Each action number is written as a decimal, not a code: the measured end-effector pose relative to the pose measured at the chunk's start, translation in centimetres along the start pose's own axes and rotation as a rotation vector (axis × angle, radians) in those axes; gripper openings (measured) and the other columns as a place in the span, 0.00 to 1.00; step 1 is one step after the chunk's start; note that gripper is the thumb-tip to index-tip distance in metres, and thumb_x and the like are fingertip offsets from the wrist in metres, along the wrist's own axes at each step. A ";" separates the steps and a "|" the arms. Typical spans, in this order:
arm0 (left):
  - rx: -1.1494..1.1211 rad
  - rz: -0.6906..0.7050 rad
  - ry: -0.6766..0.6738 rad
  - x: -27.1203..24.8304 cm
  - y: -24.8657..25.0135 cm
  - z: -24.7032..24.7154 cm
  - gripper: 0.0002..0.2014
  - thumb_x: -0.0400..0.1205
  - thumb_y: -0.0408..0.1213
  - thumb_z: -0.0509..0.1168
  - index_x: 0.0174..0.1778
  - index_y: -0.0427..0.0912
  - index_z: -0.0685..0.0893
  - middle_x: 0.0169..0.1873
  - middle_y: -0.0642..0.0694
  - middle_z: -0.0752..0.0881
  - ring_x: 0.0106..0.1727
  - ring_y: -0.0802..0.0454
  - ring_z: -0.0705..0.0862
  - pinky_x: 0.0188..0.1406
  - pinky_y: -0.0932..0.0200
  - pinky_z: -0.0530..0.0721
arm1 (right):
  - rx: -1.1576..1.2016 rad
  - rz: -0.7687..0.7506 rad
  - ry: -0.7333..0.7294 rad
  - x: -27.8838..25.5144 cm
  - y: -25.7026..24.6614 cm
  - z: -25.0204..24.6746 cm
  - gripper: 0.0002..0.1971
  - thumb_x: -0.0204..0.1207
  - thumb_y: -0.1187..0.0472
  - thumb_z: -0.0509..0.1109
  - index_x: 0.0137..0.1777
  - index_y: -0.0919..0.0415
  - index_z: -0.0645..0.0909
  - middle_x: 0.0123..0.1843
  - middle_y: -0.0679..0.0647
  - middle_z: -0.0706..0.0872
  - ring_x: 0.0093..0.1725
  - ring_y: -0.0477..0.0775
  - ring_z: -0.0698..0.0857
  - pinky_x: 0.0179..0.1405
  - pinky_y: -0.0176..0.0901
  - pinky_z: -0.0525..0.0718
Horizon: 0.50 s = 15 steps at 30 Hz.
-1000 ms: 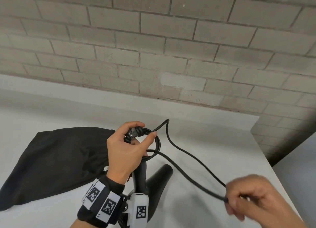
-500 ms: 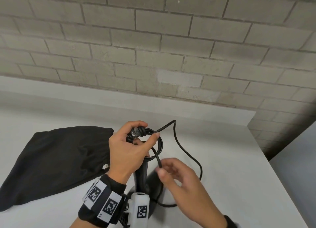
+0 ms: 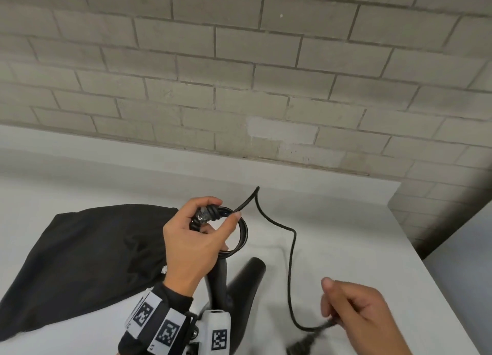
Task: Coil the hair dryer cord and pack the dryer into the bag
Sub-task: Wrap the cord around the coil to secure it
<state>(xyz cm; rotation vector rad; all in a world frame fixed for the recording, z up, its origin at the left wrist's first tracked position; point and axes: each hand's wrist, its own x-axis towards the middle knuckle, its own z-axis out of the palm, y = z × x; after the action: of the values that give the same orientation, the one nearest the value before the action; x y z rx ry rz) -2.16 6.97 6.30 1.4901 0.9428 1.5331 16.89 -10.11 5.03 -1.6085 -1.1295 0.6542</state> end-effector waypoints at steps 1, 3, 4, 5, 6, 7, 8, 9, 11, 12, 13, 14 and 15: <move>0.000 0.003 -0.005 -0.1 0.1 0.0 0.14 0.68 0.33 0.83 0.45 0.47 0.88 0.32 0.45 0.87 0.17 0.44 0.85 0.20 0.64 0.81 | -0.091 0.013 -0.003 0.0 0.8 -0.6 0.27 0.65 0.32 0.67 0.22 0.57 0.81 0.19 0.50 0.72 0.22 0.44 0.69 0.24 0.31 0.68; 0.000 0.010 -0.019 -0.2 0.1 0.2 0.14 0.68 0.33 0.83 0.45 0.47 0.88 0.32 0.46 0.88 0.16 0.45 0.85 0.21 0.64 0.81 | -0.211 0.010 0.002 0.2 2.4 -1.2 0.18 0.69 0.40 0.75 0.25 0.50 0.82 0.20 0.46 0.75 0.22 0.42 0.70 0.25 0.29 0.70; 0.000 0.015 -0.026 -0.3 0.1 0.3 0.14 0.68 0.33 0.83 0.45 0.48 0.88 0.32 0.48 0.88 0.16 0.46 0.84 0.21 0.64 0.81 | -0.281 -0.008 0.019 0.3 2.8 -1.2 0.10 0.70 0.49 0.78 0.30 0.46 0.83 0.23 0.44 0.80 0.24 0.42 0.74 0.27 0.27 0.72; -0.001 0.020 -0.033 -0.4 0.2 0.4 0.14 0.68 0.33 0.83 0.44 0.48 0.88 0.31 0.49 0.87 0.16 0.47 0.84 0.20 0.65 0.80 | -0.351 -0.050 0.039 0.5 3.0 -1.1 0.09 0.71 0.57 0.79 0.35 0.42 0.84 0.29 0.42 0.84 0.29 0.43 0.79 0.30 0.26 0.75; -0.004 0.024 -0.039 -0.5 0.2 0.5 0.14 0.67 0.33 0.83 0.44 0.48 0.88 0.31 0.50 0.87 0.15 0.47 0.84 0.20 0.65 0.80 | -0.402 -0.108 0.071 0.8 3.0 -0.8 0.12 0.71 0.60 0.79 0.40 0.40 0.83 0.37 0.40 0.86 0.37 0.43 0.82 0.35 0.25 0.76; -0.008 0.028 -0.044 -0.6 0.2 0.6 0.15 0.67 0.33 0.83 0.44 0.48 0.88 0.30 0.50 0.87 0.15 0.48 0.84 0.20 0.66 0.80 | -0.420 -0.172 0.100 1.1 2.5 -0.5 0.12 0.72 0.61 0.79 0.42 0.40 0.83 0.43 0.39 0.86 0.42 0.42 0.83 0.38 0.24 0.76; -0.013 0.030 -0.050 -0.7 0.3 0.7 0.15 0.67 0.33 0.83 0.44 0.49 0.88 0.30 0.50 0.87 0.15 0.48 0.84 0.20 0.65 0.80 | -0.426 -0.236 0.130 1.5 1.8 -0.1 0.11 0.73 0.60 0.78 0.44 0.40 0.83 0.46 0.38 0.84 0.46 0.40 0.82 0.41 0.23 0.75; -0.019 0.033 -0.056 -0.8 0.3 0.7 0.15 0.67 0.34 0.83 0.44 0.49 0.88 0.31 0.49 0.88 0.15 0.47 0.84 0.20 0.65 0.80 | -0.421 -0.299 0.154 1.9 0.8 0.4 0.11 0.75 0.58 0.76 0.48 0.40 0.81 0.49 0.37 0.83 0.48 0.39 0.82 0.42 0.21 0.75; -0.030 0.044 -0.067 -1.0 0.5 0.8 0.15 0.66 0.36 0.83 0.44 0.50 0.88 0.31 0.47 0.88 0.16 0.44 0.84 0.19 0.65 0.80 | -0.375 -0.394 0.198 3.0 -1.1 1.5 0.10 0.78 0.53 0.71 0.58 0.41 0.78 0.54 0.33 0.80 0.54 0.39 0.81 0.45 0.19 0.74; -0.031 0.053 -0.074 -1.1 0.6 0.9 0.15 0.66 0.36 0.83 0.44 0.50 0.88 0.32 0.47 0.88 0.16 0.42 0.83 0.19 0.66 0.80 | -0.358 -0.438 0.200 3.7 -1.8 1.9 0.13 0.80 0.52 0.68 0.63 0.43 0.77 0.59 0.32 0.79 0.59 0.39 0.80 0.49 0.20 0.75; -0.031 0.062 -0.082 -1.2 0.6 0.9 0.15 0.66 0.34 0.84 0.44 0.50 0.89 0.33 0.47 0.88 0.17 0.40 0.83 0.20 0.66 0.80 | -0.352 -0.483 0.188 4.4 -2.4 2.3 0.17 0.81 0.53 0.67 0.69 0.45 0.74 0.65 0.33 0.77 0.65 0.40 0.79 0.56 0.23 0.75; -0.032 0.068 -0.090 -1.3 0.6 1.0 0.15 0.66 0.32 0.84 0.44 0.49 0.89 0.33 0.48 0.88 0.17 0.38 0.82 0.20 0.65 0.81 | -0.359 -0.519 0.158 5.2 -2.8 2.7 0.20 0.82 0.53 0.66 0.73 0.48 0.72 0.71 0.37 0.75 0.71 0.42 0.76 0.65 0.27 0.74; -0.032 0.074 -0.097 -1.3 0.6 1.0 0.16 0.66 0.30 0.84 0.45 0.49 0.89 0.34 0.49 0.88 0.18 0.37 0.82 0.20 0.65 0.81 | -0.384 -0.549 0.117 5.8 -3.2 2.9 0.22 0.83 0.53 0.66 0.76 0.50 0.71 0.75 0.41 0.73 0.76 0.43 0.72 0.72 0.32 0.71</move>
<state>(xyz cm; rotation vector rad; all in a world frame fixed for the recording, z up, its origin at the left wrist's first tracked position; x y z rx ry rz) -1.17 5.51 6.36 1.5767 0.8118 1.5070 15.73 -3.46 7.74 -1.5175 -1.5888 -0.0198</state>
